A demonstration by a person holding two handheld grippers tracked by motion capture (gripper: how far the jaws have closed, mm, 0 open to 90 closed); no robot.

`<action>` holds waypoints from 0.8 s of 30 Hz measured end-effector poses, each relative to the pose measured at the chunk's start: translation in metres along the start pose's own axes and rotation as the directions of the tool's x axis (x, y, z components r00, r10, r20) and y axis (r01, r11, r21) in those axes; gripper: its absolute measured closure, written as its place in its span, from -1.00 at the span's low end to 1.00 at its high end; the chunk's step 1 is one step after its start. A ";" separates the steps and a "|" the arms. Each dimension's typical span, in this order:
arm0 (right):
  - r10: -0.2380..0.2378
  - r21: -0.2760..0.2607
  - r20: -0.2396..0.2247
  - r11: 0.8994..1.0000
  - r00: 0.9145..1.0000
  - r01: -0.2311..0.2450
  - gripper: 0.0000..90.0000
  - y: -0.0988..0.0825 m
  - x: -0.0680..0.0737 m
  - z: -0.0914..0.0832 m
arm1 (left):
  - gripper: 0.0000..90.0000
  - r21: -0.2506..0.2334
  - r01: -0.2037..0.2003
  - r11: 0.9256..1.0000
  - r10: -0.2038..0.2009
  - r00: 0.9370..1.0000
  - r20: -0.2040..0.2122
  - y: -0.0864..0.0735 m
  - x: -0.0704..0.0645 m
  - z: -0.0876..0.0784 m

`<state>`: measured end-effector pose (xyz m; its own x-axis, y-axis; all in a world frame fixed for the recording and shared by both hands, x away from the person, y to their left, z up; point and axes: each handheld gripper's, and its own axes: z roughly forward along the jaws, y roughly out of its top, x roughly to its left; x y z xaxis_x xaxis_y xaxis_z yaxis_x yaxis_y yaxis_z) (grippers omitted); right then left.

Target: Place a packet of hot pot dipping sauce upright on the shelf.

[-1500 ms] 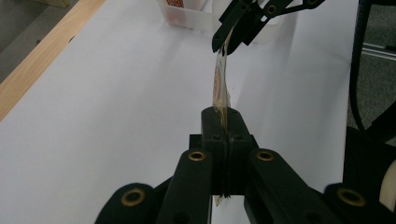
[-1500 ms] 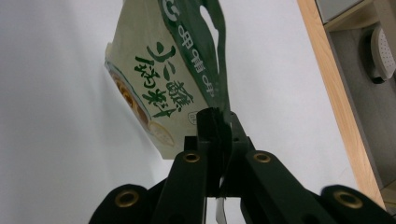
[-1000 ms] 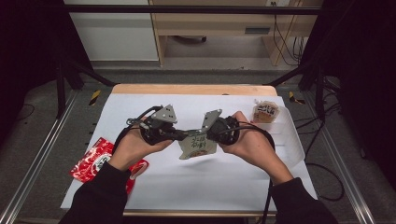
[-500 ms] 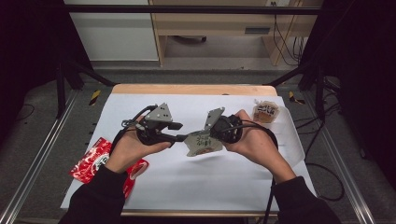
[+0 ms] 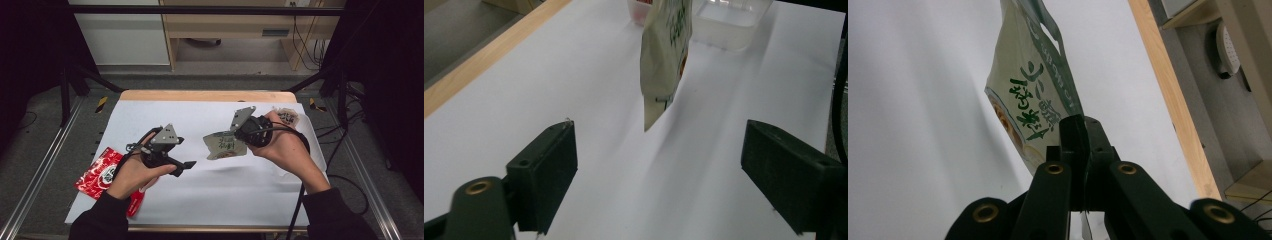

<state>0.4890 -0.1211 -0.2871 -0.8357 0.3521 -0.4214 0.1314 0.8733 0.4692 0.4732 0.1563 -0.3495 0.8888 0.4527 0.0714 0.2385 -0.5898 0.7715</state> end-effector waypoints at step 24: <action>0.143 -0.017 0.107 0.990 0.984 -0.142 1.00 -0.055 -0.036 -0.039 | -0.82 0.056 0.051 0.997 -0.046 0.995 -0.092 -0.067 -0.006 0.018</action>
<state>0.4912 -0.1945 -0.2676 -0.7461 0.5076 -0.4309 0.2395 0.8084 0.5377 0.4586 0.1806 -0.4127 0.8371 0.5389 0.0936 0.3054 -0.6025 0.7374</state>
